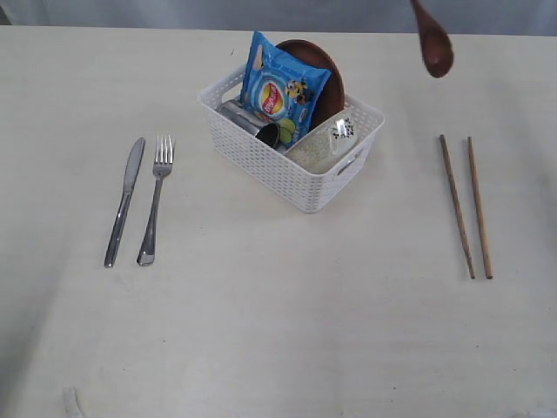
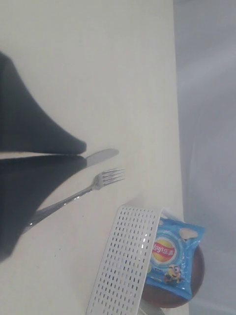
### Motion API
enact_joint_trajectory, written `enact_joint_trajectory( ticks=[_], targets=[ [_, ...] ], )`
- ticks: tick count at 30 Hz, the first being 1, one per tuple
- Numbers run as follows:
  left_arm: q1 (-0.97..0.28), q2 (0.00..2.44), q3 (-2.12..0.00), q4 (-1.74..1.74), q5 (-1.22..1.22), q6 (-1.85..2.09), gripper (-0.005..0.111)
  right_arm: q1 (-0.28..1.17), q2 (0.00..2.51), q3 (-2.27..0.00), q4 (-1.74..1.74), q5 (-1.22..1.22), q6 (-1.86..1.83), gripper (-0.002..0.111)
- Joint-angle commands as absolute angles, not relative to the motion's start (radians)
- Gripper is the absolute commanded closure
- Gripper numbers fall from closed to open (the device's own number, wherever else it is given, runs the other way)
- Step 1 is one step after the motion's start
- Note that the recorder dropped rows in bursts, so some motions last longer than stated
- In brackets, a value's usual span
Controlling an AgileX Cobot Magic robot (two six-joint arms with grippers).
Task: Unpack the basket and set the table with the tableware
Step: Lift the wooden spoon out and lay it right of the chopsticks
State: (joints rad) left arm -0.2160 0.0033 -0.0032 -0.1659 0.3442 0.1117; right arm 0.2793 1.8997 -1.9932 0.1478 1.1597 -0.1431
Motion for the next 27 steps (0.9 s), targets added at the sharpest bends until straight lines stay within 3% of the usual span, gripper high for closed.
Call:
enact_joint_trajectory(
  ticks=[1,15,20,27],
  targets=[
    [-0.222,0.0,0.0,-0.164,0.342,0.111,0.107,0.152,1.889,-1.946,0.148,1.174,-0.124,0.109],
    [-0.222,0.0,0.0,-0.164,0.342,0.108,0.107,-0.221,1.896,-1.392,0.414,0.849,-0.295,0.109],
    [-0.222,0.0,0.0,-0.164,0.342,0.108,0.107,-0.277,1.975,-1.318,0.639,0.89,-0.5,0.109],
    [-0.222,0.0,0.0,-0.164,0.342,0.108,0.107,-0.277,2.083,-1.318,0.617,0.911,-0.524,0.109]
  ],
)
